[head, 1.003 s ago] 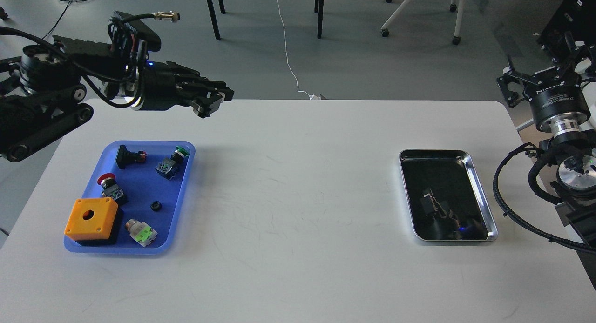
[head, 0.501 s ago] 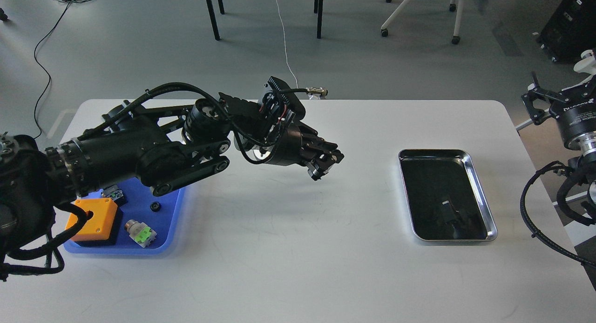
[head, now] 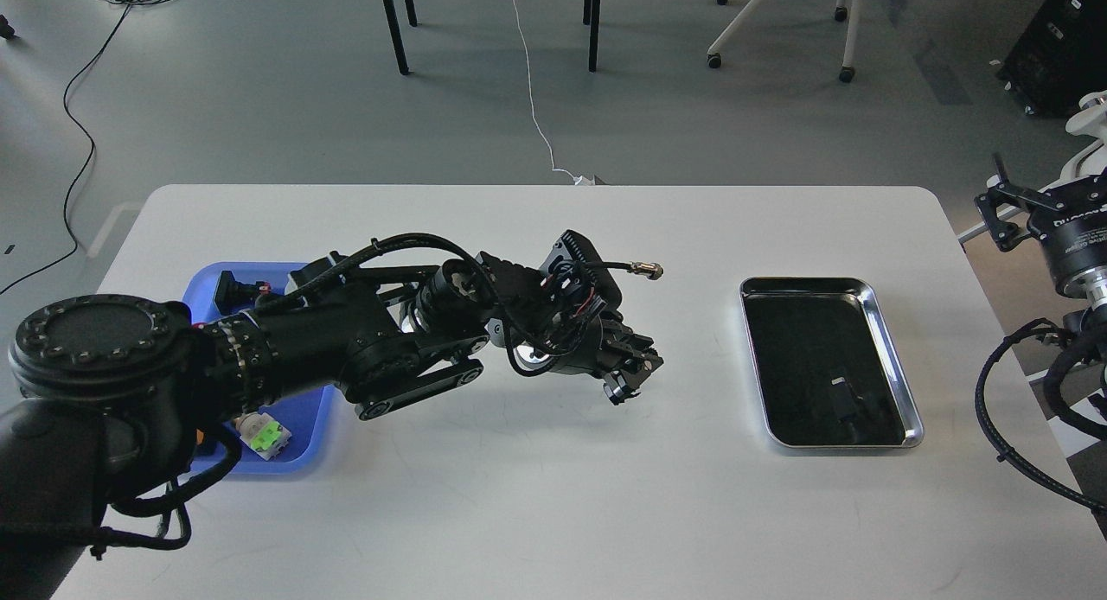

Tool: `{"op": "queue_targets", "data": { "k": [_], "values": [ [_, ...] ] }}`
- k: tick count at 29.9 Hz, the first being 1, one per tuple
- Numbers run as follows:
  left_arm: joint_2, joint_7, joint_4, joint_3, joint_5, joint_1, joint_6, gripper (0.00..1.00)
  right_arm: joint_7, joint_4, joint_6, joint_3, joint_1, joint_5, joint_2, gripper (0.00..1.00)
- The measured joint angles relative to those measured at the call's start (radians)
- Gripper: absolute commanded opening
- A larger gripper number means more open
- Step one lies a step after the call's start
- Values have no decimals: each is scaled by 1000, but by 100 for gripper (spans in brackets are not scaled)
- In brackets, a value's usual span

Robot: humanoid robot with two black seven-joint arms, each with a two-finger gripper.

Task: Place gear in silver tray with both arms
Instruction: 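Carry the black gear toward the middle of the table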

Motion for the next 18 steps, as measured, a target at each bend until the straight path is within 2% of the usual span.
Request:
{"op": "queue_targets", "data": {
  "k": [5, 18],
  "values": [
    [-1, 0, 57, 32, 0, 18, 22, 21, -1, 10, 0, 8, 0, 0, 0, 99],
    [-1, 0, 63, 85, 0, 32, 35, 23, -1, 9, 0, 7, 0, -1, 12, 99]
  ]
}}
